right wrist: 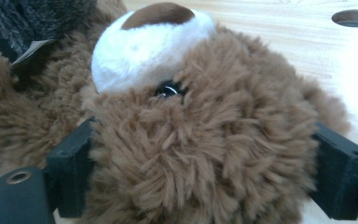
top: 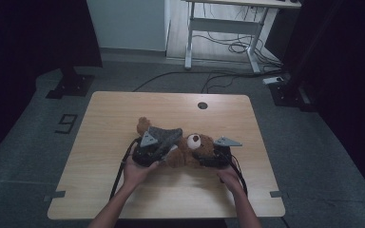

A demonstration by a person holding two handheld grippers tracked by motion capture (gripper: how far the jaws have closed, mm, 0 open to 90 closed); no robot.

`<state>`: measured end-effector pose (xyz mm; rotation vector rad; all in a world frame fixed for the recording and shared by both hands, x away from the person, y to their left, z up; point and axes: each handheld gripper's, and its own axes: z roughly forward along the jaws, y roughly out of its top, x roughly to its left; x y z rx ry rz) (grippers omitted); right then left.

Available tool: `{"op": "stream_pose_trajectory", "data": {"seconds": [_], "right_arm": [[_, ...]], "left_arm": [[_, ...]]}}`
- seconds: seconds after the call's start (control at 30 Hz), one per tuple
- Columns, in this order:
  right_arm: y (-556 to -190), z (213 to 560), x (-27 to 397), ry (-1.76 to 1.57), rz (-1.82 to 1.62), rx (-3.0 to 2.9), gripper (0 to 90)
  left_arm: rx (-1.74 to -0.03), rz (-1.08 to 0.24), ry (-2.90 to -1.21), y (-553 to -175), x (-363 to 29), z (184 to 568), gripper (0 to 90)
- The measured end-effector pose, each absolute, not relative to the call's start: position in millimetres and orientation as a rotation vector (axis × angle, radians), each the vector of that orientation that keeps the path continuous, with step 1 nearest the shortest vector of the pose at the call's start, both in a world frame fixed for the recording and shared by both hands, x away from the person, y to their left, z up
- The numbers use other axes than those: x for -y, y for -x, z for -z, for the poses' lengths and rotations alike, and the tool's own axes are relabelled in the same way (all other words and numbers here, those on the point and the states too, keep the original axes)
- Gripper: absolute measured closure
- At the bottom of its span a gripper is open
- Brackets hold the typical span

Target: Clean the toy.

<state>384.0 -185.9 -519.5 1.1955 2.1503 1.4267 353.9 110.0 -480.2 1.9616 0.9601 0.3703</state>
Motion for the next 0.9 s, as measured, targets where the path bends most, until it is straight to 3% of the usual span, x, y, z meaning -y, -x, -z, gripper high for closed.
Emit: {"op": "stream_pose_trajectory", "data": {"seconds": [0.2,0.43,0.57,0.77,0.9], "right_arm": [[-362,529,192,-1.215,-1.393,-2.206,11.4],[-363,536,193,-1.205,-1.409,-2.180,27.6],[-374,540,192,-1.244,-1.447,-2.115,30.3],[-372,539,194,-1.233,-1.446,-2.134,30.9],[-370,538,193,-1.224,-1.438,-2.139,31.8]], "left_arm": [[-0.929,-0.366,-1.971,-332,-115,492,77.4],[-0.948,-0.405,-1.977,-339,-109,494,77.6],[-1.006,-0.372,-1.961,-356,-106,490,77.5],[-0.970,-0.363,-1.955,-348,-101,459,77.0],[-0.912,-0.375,-1.964,-351,-78,441,76.9]]}}
